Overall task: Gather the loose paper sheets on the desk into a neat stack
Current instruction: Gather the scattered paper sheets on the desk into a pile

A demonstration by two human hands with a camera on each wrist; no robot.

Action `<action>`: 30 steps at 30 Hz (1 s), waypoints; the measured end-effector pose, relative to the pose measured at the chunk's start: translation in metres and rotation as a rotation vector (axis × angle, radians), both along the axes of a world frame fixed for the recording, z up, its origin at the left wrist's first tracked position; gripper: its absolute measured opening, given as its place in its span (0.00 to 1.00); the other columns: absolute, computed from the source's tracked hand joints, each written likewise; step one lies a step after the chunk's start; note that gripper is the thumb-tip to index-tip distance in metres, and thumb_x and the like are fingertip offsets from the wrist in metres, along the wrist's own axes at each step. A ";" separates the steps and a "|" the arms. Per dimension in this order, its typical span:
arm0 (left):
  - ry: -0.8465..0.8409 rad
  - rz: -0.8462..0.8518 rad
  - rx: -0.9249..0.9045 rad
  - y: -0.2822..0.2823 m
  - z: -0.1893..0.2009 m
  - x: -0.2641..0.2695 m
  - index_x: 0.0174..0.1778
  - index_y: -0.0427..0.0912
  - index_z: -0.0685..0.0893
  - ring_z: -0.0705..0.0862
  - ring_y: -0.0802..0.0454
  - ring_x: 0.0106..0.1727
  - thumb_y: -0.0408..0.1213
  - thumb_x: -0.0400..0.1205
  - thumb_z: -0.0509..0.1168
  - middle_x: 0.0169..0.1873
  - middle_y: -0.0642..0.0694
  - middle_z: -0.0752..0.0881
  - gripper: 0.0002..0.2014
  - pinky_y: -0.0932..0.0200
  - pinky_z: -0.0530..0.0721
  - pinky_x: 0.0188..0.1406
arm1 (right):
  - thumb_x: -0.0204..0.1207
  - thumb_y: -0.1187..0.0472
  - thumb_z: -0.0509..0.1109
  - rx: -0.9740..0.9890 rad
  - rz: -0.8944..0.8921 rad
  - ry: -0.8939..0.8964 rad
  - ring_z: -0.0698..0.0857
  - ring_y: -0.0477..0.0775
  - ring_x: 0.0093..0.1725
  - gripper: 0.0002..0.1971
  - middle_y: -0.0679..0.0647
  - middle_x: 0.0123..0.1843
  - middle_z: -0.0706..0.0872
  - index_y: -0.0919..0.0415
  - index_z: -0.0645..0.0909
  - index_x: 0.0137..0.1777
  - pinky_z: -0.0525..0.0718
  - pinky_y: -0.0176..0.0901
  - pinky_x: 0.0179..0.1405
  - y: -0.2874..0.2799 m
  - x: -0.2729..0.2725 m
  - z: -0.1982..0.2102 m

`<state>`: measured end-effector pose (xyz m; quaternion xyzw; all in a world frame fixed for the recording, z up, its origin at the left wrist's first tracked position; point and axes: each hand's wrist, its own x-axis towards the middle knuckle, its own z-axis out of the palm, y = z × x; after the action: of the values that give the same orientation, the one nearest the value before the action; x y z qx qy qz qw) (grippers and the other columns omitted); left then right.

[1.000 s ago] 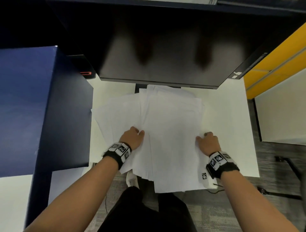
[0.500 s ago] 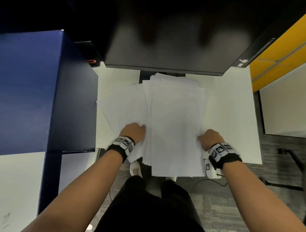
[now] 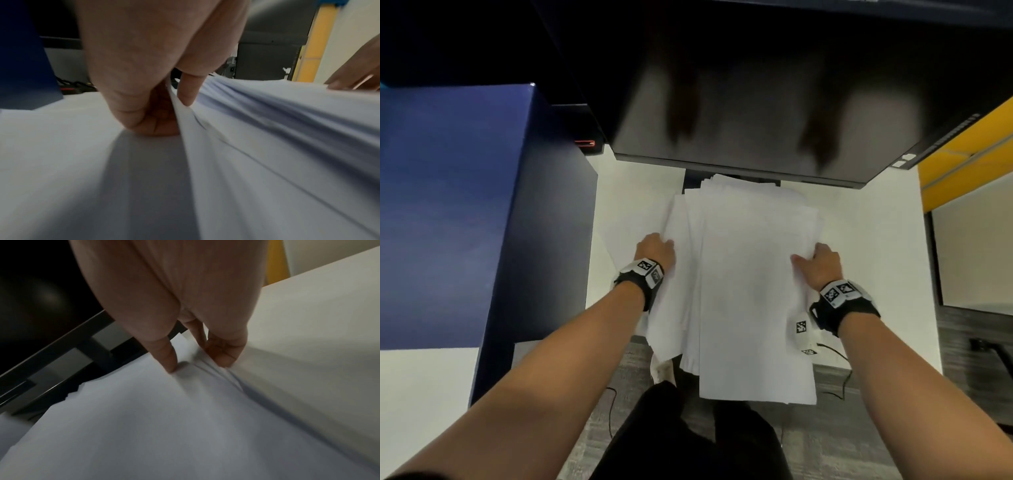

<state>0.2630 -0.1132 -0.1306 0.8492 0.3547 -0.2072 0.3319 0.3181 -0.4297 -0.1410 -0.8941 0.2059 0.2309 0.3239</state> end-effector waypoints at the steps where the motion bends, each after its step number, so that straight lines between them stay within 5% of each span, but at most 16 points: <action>1: -0.022 -0.013 -0.032 -0.008 0.000 0.002 0.67 0.30 0.81 0.83 0.35 0.67 0.44 0.90 0.57 0.67 0.33 0.84 0.20 0.53 0.79 0.57 | 0.73 0.50 0.73 0.010 0.016 -0.001 0.83 0.68 0.64 0.32 0.66 0.69 0.80 0.66 0.73 0.73 0.83 0.51 0.61 0.012 -0.001 -0.002; 4: -0.113 0.001 -0.112 -0.022 -0.001 0.002 0.64 0.31 0.81 0.84 0.35 0.64 0.43 0.91 0.55 0.62 0.33 0.86 0.19 0.57 0.76 0.52 | 0.74 0.53 0.74 0.053 0.065 -0.005 0.81 0.68 0.66 0.33 0.66 0.70 0.78 0.63 0.69 0.76 0.81 0.56 0.67 0.035 -0.004 -0.008; 7: -0.182 0.155 -0.130 -0.005 0.000 -0.009 0.71 0.38 0.79 0.84 0.39 0.66 0.48 0.88 0.61 0.64 0.40 0.86 0.21 0.62 0.74 0.53 | 0.74 0.52 0.73 0.016 -0.019 -0.026 0.79 0.68 0.67 0.34 0.66 0.71 0.76 0.61 0.68 0.78 0.80 0.58 0.69 0.032 -0.003 -0.012; 10: -0.120 0.318 0.112 0.032 -0.008 -0.031 0.77 0.40 0.73 0.76 0.37 0.74 0.58 0.79 0.66 0.72 0.37 0.78 0.35 0.48 0.76 0.70 | 0.75 0.49 0.70 -0.159 -0.200 0.026 0.72 0.70 0.72 0.36 0.67 0.74 0.68 0.62 0.64 0.81 0.75 0.60 0.67 0.014 -0.001 -0.008; 12: -0.001 0.383 0.228 0.041 -0.011 -0.040 0.81 0.35 0.65 0.69 0.34 0.77 0.61 0.76 0.68 0.76 0.33 0.70 0.44 0.39 0.76 0.72 | 0.75 0.44 0.68 -0.212 -0.234 0.042 0.69 0.71 0.72 0.39 0.67 0.74 0.66 0.64 0.62 0.81 0.73 0.60 0.66 0.010 0.001 -0.009; 16: 0.007 0.583 0.006 0.037 -0.011 -0.027 0.76 0.33 0.66 0.78 0.31 0.71 0.50 0.80 0.72 0.74 0.32 0.73 0.37 0.44 0.80 0.66 | 0.78 0.45 0.68 -0.118 -0.098 0.002 0.71 0.73 0.72 0.37 0.67 0.76 0.64 0.62 0.63 0.82 0.73 0.60 0.70 0.035 0.005 -0.018; 21: -0.082 0.354 -0.068 0.042 -0.006 -0.016 0.56 0.35 0.87 0.82 0.39 0.46 0.47 0.83 0.67 0.56 0.37 0.90 0.17 0.56 0.76 0.43 | 0.76 0.53 0.72 0.045 0.031 -0.008 0.77 0.69 0.70 0.32 0.65 0.74 0.69 0.57 0.65 0.78 0.77 0.60 0.72 0.074 0.005 -0.021; 26: -0.221 0.490 -0.107 0.072 -0.013 -0.032 0.60 0.33 0.87 0.87 0.33 0.59 0.51 0.87 0.59 0.58 0.35 0.89 0.24 0.51 0.83 0.59 | 0.78 0.52 0.69 0.007 -0.087 -0.049 0.77 0.68 0.70 0.31 0.66 0.75 0.70 0.61 0.67 0.79 0.77 0.55 0.71 0.068 0.006 -0.019; 30: -0.249 0.349 -0.038 0.064 -0.021 -0.045 0.50 0.28 0.84 0.85 0.32 0.54 0.45 0.91 0.50 0.51 0.30 0.88 0.24 0.49 0.78 0.52 | 0.80 0.52 0.63 0.003 -0.055 -0.023 0.79 0.69 0.66 0.26 0.67 0.72 0.73 0.66 0.73 0.74 0.76 0.51 0.66 0.082 0.004 -0.006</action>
<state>0.2178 -0.0491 -0.1517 0.7874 0.4487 -0.0465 0.4200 0.3219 -0.3476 -0.1473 -0.8904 0.2261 0.2117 0.3336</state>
